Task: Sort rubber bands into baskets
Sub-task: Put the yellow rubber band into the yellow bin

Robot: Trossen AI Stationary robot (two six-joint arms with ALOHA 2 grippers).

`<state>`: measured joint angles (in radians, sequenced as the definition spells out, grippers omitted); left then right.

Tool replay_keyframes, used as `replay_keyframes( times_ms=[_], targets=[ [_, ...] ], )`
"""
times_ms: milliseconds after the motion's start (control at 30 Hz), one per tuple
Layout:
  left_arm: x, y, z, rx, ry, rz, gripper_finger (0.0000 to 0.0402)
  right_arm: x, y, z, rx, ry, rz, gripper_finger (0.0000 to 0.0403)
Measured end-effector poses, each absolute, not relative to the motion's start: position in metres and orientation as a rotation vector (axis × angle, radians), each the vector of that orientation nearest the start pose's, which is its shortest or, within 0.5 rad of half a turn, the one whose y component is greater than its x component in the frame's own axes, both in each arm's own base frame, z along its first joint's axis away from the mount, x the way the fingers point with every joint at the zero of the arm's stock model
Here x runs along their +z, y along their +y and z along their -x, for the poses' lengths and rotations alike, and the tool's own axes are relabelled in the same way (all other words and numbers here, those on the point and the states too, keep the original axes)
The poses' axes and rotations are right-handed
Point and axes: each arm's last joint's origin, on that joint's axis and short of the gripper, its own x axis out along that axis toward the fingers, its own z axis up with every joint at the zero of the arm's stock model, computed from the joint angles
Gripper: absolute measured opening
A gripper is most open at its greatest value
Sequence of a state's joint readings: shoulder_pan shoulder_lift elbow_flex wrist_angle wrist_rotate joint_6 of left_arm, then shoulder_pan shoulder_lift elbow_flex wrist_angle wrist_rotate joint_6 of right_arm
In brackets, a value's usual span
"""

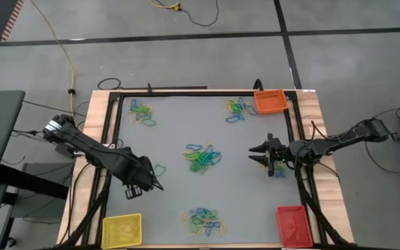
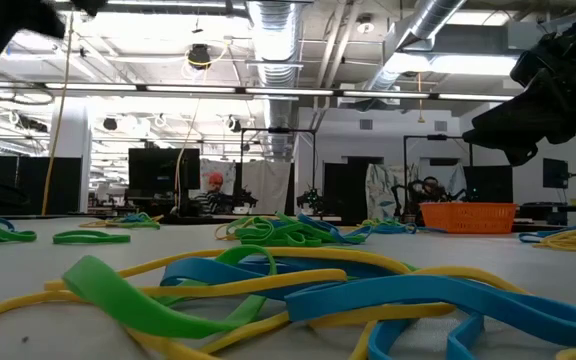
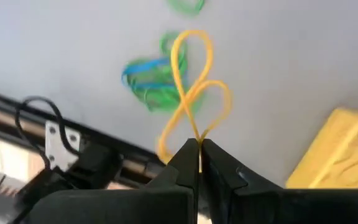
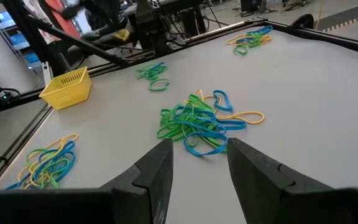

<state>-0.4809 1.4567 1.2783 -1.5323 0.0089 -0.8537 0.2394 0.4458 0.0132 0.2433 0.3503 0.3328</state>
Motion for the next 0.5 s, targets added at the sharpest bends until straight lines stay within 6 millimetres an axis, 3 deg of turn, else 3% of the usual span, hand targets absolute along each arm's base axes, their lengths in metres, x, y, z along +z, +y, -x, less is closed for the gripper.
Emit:
replay_keyframes(
  times_ms=[167, 500],
  targets=[
    [0.307, -0.118, -0.208, 0.273, 1.572, 0.311, 0.0000, 0.151, 0.019, -0.121, -0.140, 0.161, -0.276, 0.0179],
    [0.312, -0.171, -0.203, 0.060, 1.483, 0.549, 0.0000, 0.151, 0.019, -0.121, -0.140, 0.162, -0.276, 0.0179]
  ],
)
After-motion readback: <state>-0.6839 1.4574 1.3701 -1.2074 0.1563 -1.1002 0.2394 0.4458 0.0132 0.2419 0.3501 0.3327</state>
